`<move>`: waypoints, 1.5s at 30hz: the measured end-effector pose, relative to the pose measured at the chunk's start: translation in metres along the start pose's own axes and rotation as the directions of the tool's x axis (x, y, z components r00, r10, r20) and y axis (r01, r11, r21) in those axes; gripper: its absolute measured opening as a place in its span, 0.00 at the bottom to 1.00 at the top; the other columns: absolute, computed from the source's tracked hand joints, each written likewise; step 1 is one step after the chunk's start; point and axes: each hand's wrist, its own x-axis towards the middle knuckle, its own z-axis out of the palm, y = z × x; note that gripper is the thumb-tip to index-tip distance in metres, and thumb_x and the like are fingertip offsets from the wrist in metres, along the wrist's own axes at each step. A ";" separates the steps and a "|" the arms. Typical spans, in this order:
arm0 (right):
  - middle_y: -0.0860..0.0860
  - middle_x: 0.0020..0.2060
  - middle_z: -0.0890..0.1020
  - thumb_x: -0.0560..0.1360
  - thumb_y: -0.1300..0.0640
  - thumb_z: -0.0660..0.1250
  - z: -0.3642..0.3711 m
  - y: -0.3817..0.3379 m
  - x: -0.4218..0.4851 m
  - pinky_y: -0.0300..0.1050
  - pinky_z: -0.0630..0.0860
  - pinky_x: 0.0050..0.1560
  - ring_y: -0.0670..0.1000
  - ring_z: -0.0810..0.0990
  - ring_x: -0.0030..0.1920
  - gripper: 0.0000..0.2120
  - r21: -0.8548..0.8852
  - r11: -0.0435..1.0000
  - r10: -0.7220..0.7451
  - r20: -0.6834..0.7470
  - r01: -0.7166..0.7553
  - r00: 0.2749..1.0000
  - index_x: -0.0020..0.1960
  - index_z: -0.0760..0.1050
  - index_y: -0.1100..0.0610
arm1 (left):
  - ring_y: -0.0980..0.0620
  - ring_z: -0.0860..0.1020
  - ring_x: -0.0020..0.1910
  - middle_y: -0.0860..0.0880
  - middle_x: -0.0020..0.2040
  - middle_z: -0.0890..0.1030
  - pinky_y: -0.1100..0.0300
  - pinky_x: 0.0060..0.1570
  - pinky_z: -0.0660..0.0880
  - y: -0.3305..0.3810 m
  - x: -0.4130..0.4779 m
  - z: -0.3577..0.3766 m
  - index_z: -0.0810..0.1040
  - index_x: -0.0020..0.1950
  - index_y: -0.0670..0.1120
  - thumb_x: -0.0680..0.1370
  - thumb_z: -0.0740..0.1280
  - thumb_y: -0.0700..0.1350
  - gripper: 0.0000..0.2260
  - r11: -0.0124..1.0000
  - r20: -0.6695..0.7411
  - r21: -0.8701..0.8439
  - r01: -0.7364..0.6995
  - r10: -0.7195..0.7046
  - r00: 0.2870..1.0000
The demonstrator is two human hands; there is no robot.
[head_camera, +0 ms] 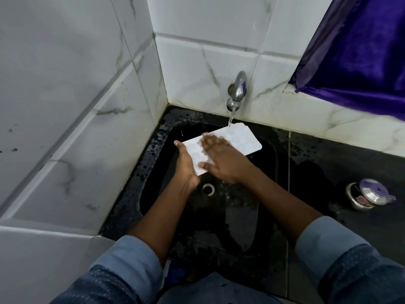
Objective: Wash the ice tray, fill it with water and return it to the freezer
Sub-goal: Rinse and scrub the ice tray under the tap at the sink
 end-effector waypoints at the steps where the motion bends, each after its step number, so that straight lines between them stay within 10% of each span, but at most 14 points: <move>1: 0.58 0.85 0.46 0.76 0.23 0.30 -0.004 0.011 0.000 0.54 0.42 0.84 0.55 0.43 0.85 0.52 0.012 0.997 0.075 -0.023 -0.075 0.997 0.85 0.45 0.60 | 0.37 0.84 0.61 0.39 0.61 0.86 0.38 0.69 0.76 0.001 -0.001 0.000 0.81 0.68 0.44 0.78 0.44 0.78 0.46 1.000 -0.022 0.027 0.001 -0.001 1.000; 5: 0.60 0.85 0.46 0.71 0.21 0.27 -0.011 0.024 -0.002 0.55 0.40 0.83 0.58 0.43 0.85 0.58 0.105 0.943 0.318 -0.017 -0.315 0.948 0.85 0.43 0.62 | 0.39 0.87 0.57 0.40 0.59 0.87 0.42 0.59 0.82 0.000 -0.001 0.002 0.82 0.67 0.46 0.78 0.44 0.78 0.45 0.999 -0.049 0.043 -0.003 0.005 0.999; 12: 0.54 0.85 0.47 0.78 0.25 0.35 -0.005 0.005 -0.012 0.55 0.42 0.84 0.53 0.42 0.84 0.47 -0.031 0.998 -0.059 0.031 0.060 0.998 0.86 0.46 0.57 | 0.41 0.84 0.59 0.39 0.57 0.87 0.44 0.59 0.80 -0.005 0.005 0.028 0.77 0.73 0.40 0.77 0.44 0.78 0.48 0.996 0.060 -0.054 0.077 -0.074 0.995; 16: 0.55 0.85 0.44 0.77 0.25 0.33 -0.014 0.025 -0.002 0.55 0.41 0.84 0.55 0.41 0.85 0.49 0.017 0.985 0.173 -0.034 -0.172 0.984 0.86 0.42 0.57 | 0.38 0.80 0.68 0.39 0.68 0.82 0.44 0.68 0.76 0.001 0.013 0.036 0.76 0.75 0.43 0.78 0.42 0.78 0.48 0.994 0.156 -0.082 0.069 -0.055 0.986; 21: 0.56 0.85 0.47 0.81 0.30 0.40 -0.009 0.006 0.005 0.52 0.38 0.83 0.55 0.43 0.85 0.43 -0.016 1.000 0.016 0.022 -0.016 1.000 0.86 0.44 0.58 | 0.47 0.88 0.47 0.46 0.53 0.87 0.48 0.53 0.79 -0.013 0.018 0.053 0.81 0.58 0.47 0.83 0.49 0.71 0.33 0.993 0.075 -0.112 0.024 -0.015 0.997; 26: 0.54 0.85 0.46 0.81 0.30 0.40 -0.018 0.027 0.011 0.55 0.40 0.83 0.56 0.43 0.85 0.42 -0.007 0.989 0.150 -0.033 -0.151 0.988 0.86 0.44 0.56 | 0.44 0.86 0.58 0.43 0.59 0.87 0.43 0.76 0.69 -0.009 0.028 0.055 0.85 0.61 0.44 0.83 0.51 0.72 0.37 0.989 0.204 -0.151 0.010 0.022 0.979; 30: 0.55 0.85 0.48 0.81 0.30 0.41 -0.006 0.010 0.011 0.54 0.40 0.84 0.55 0.43 0.85 0.43 -0.013 1.000 0.024 0.024 -0.024 0.999 0.86 0.44 0.57 | 0.49 0.88 0.45 0.48 0.45 0.89 0.47 0.57 0.78 -0.016 0.033 0.056 0.82 0.56 0.47 0.84 0.52 0.70 0.30 0.983 0.111 -0.185 0.012 0.009 0.994; 34: 0.55 0.85 0.45 0.77 0.25 0.31 -0.011 0.032 0.010 0.56 0.41 0.83 0.57 0.43 0.85 0.49 -0.002 0.987 0.161 -0.019 -0.161 0.987 0.86 0.43 0.57 | 0.42 0.84 0.62 0.41 0.63 0.85 0.44 0.72 0.73 -0.010 0.033 0.049 0.80 0.66 0.44 0.81 0.48 0.74 0.39 0.993 0.224 -0.114 0.025 0.001 0.975; 38: 0.57 0.85 0.48 0.80 0.28 0.41 0.000 0.014 0.015 0.54 0.42 0.84 0.55 0.43 0.85 0.45 -0.032 0.999 -0.011 0.034 0.012 0.999 0.86 0.44 0.58 | 0.46 0.87 0.48 0.44 0.51 0.87 0.44 0.72 0.73 -0.009 0.036 0.042 0.82 0.54 0.44 0.83 0.50 0.71 0.34 0.993 0.134 -0.114 0.015 0.001 0.991; 45: 0.58 0.85 0.44 0.76 0.22 0.37 -0.009 0.022 0.011 0.57 0.44 0.84 0.58 0.43 0.85 0.52 0.019 0.990 0.141 0.006 -0.142 0.990 0.85 0.41 0.60 | 0.39 0.84 0.60 0.38 0.62 0.85 0.42 0.71 0.74 0.003 0.039 0.036 0.79 0.70 0.41 0.80 0.48 0.76 0.44 0.996 0.173 -0.075 0.055 -0.041 0.984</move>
